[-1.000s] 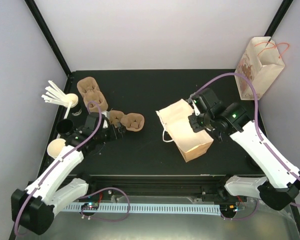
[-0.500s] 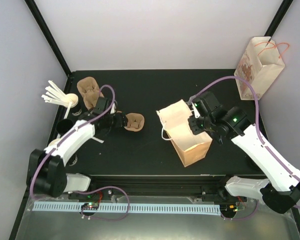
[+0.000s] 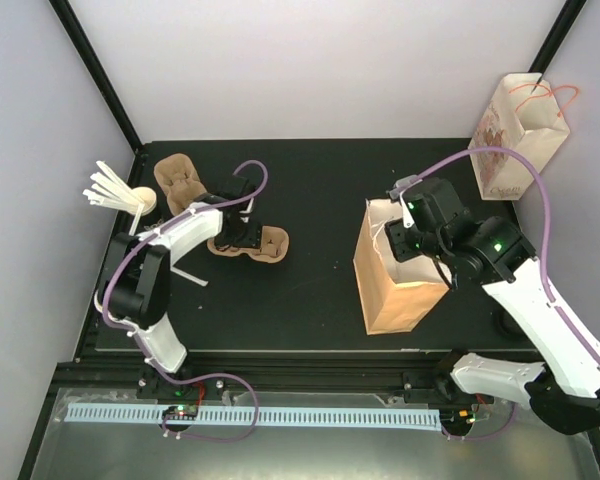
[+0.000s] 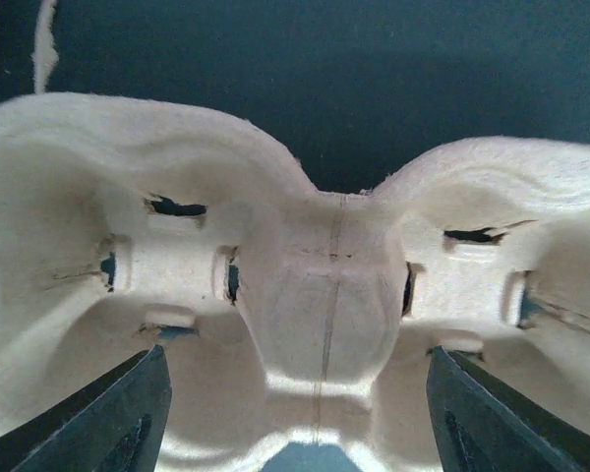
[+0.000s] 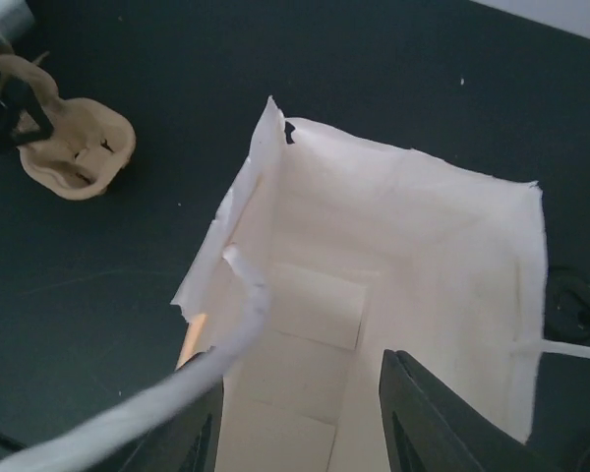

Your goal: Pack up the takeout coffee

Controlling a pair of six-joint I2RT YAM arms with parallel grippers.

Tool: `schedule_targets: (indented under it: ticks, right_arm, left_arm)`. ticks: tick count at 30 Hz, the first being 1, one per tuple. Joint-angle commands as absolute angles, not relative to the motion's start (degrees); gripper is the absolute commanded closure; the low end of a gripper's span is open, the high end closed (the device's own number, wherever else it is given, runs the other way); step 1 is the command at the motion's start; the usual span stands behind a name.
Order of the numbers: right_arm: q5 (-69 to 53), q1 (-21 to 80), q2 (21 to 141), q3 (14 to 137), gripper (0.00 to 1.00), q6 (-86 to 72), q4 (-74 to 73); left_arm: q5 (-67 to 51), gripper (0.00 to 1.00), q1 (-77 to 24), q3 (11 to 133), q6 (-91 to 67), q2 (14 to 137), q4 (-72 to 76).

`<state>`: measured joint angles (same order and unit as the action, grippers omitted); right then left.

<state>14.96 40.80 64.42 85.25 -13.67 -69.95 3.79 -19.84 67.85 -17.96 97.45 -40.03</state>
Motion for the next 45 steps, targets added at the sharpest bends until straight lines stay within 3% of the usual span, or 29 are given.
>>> schedule_targets:
  ticks: [1,6,10,15,23,31,38,45]
  right_arm:
    - [14.5,41.0,63.4,89.0,0.53,-13.3,-71.2]
    - [11.8,41.0,62.5,92.7,0.52,-13.0,-71.7]
    - [9.6,41.0,62.3,95.7,0.5,-13.1,-71.9]
    - [-4.3,41.1,62.6,97.8,0.5,-12.4,-66.8]
    - [-31.7,42.4,67.5,94.1,0.54,-21.8,-48.0]
    - [-24.6,53.9,80.1,101.5,0.53,-25.9,-43.1]
    - [-24.9,55.6,81.2,84.6,0.53,-36.3,-24.6]
    - [-20.5,55.6,80.9,74.4,0.53,-38.9,-18.1]
  left_arm:
    - [8.1,0.25,-21.8,71.3,-16.4,101.5,-43.9]
    - [8.8,0.28,-22.0,72.3,-17.0,104.6,-42.9]
    - [9.3,0.45,-22.0,72.6,-17.1,105.5,-42.4]
    - [9.2,0.65,-22.0,71.8,-17.3,103.3,-42.6]
    - [1.9,0.63,-22.0,66.3,-19.1,91.4,-40.5]
    - [-5.7,0.63,-21.1,59.1,-22.3,80.0,-37.2]
    - [-16.2,0.62,-17.6,50.6,-24.6,70.7,-32.2]
    - [-30.3,0.62,-13.7,44.7,-27.4,65.0,-27.2]
